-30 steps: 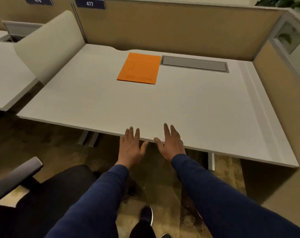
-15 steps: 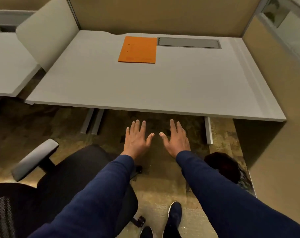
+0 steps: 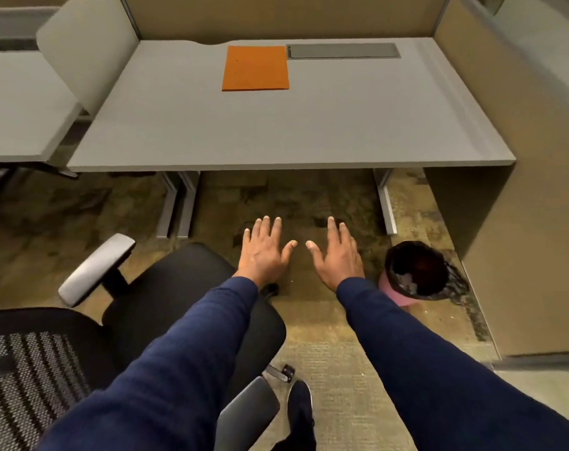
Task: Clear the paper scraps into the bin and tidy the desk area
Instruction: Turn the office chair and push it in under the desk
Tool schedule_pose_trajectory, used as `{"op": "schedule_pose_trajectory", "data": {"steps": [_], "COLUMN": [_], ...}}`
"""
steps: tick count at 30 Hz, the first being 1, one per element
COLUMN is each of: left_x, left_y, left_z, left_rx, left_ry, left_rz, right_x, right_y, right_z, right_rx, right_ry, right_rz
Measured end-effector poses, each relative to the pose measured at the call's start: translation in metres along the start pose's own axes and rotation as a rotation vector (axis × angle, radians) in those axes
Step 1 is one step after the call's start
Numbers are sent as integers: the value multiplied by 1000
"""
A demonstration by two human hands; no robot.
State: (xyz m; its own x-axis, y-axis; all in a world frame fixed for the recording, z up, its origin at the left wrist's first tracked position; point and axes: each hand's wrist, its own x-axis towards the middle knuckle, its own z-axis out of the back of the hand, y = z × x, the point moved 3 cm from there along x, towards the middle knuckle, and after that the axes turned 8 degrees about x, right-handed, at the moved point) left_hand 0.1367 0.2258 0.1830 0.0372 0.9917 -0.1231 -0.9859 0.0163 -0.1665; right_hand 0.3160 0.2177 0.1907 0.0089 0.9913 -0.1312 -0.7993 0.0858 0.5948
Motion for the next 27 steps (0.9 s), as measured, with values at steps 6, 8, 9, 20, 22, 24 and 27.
{"op": "schedule_pose_trajectory", "data": {"steps": [6, 8, 9, 20, 22, 24, 27], "left_x": [-45, -68, -80, -191, -204, -212, -223], "left_y": [-9, -11, -10, 5, 10, 17, 29], "left_z": [3, 5, 5, 22, 28, 34, 42], "left_rx": [21, 36, 37, 69, 73, 81, 92], "left_ry": [1, -7, -9, -9, -7, -11, -10], "left_rz": [-75, -105, -118, -215, -229, -242, -259], "right_x": [-62, -90, -105, -239, -256, -269, -285], "right_y": [-4, -5, -6, 23, 31, 40, 53], "right_z": [-6, -9, -11, -35, -38, -40, -46], "right_rx": [24, 31, 32, 80, 102, 135, 144], "right_ry": [-39, -65, -78, -144, -151, -161, -178], "right_rz": [-34, -45, -53, -80, -87, -95, -99]}}
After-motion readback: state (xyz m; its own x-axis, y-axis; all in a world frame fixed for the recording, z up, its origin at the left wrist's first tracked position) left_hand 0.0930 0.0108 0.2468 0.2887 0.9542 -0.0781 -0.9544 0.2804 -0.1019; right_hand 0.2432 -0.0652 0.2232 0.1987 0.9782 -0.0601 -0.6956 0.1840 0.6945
